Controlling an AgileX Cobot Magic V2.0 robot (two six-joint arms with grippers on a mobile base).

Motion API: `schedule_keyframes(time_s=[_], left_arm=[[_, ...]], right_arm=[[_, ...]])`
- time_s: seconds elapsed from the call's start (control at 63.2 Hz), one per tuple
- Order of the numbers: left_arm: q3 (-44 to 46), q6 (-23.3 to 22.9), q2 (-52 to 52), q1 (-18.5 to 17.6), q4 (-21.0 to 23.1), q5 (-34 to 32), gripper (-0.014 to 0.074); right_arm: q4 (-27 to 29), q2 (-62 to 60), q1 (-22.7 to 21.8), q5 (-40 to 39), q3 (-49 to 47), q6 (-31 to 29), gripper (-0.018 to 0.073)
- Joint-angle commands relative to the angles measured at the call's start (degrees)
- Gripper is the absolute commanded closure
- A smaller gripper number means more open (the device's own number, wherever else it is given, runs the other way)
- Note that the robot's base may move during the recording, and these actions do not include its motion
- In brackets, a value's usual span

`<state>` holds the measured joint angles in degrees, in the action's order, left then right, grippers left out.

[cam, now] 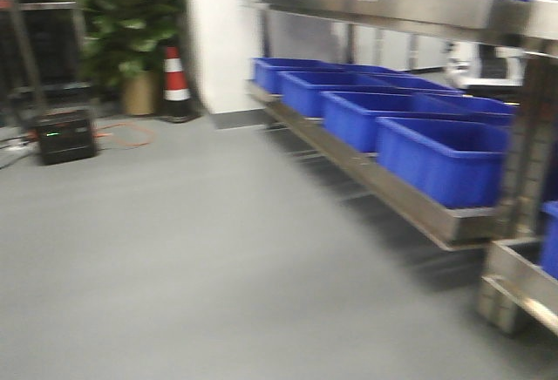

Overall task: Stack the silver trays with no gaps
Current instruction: 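Drive the base across the room holding the tray in both grippers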

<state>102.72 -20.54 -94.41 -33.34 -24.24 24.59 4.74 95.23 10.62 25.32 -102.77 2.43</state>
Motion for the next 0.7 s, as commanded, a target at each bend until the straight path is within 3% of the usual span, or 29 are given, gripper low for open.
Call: schedule_keyframes(time_s=[0.0,0.68], left_arm=[[0.40,0.59,0.78,-0.54,0.47,-3.38,0.0585],[0.40,0.59,0.78,-0.54,0.47,-3.38,0.0585]], right_arm=[[0.63,-0.97,0.51,-3.01,-0.67,-0.91,0.0640],[0.63,-0.97,0.51,-3.01,-0.67,-0.91,0.0640]])
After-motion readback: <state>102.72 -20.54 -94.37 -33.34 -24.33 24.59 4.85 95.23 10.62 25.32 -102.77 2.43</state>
